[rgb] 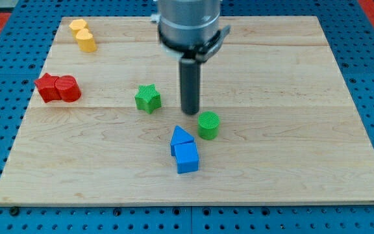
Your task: Move the green star diagonally bottom right to the red circle
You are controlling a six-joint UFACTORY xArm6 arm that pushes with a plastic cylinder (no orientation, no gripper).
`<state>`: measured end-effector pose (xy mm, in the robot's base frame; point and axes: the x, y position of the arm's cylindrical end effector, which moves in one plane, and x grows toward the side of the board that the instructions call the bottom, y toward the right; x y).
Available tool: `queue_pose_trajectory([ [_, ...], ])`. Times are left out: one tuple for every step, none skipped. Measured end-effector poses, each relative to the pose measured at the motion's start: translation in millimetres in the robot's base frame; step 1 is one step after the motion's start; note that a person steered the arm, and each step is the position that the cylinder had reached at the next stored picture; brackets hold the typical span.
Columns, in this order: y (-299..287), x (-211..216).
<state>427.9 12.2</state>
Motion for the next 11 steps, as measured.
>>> queue_pose_trajectory([
  [35.8,18.4],
  [23.5,70.1],
  [18.6,72.5],
  [39.2,12.5],
  [-19.9,-16.4],
  [-107.0,1.1],
  [-107.0,37.8],
  [-103.4,-2.0],
  [-101.3,-37.6],
  [-170.0,-22.9],
  [-205.2,1.3],
])
